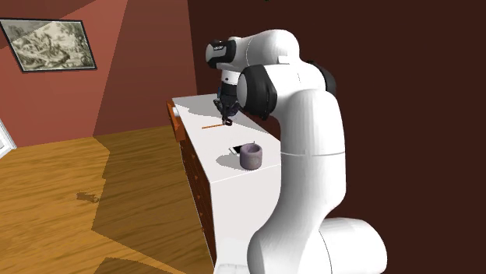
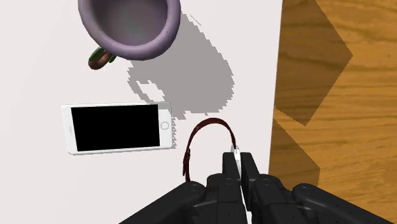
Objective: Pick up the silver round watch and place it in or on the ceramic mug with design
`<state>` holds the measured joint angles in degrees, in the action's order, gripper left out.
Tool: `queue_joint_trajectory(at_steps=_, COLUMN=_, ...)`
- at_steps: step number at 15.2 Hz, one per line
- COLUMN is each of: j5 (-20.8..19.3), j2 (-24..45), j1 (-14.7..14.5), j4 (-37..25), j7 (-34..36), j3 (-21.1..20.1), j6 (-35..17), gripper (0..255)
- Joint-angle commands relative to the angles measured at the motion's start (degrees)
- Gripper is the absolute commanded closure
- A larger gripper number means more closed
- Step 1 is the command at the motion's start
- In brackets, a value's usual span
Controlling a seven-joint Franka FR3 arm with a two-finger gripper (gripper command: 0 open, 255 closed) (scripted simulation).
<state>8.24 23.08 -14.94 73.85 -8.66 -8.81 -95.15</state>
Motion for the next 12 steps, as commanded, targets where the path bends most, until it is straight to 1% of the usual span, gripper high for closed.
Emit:
queue_joint_trajectory(at_steps=1, j5=0.7, j2=-4.2, j1=1.5, j4=5.6, j7=-1.9, j3=0.4, j6=-1.1, gripper=255)
queue_joint_trajectory(at_steps=5, j5=1.9, j2=-12.1, j1=4.3, j4=15.4, j7=-6.0, j3=1.6, j6=-2.2, gripper=255)
queue_joint_trajectory(at_steps=9, j5=2.7, j2=-19.0, j1=6.8, j4=23.1, j7=-10.3, j3=3.3, j6=-2.3, gripper=255)
queue_joint_trajectory(at_steps=10, j5=2.8, j2=-19.9, j1=7.1, j4=24.0, j7=-10.8, j3=3.5, j6=-2.2, gripper=255)
queue_joint_trajectory(at_steps=12, j5=2.8, j2=-19.9, j1=7.0, j4=25.5, j7=-11.1, j3=3.5, j6=-3.7, gripper=255)
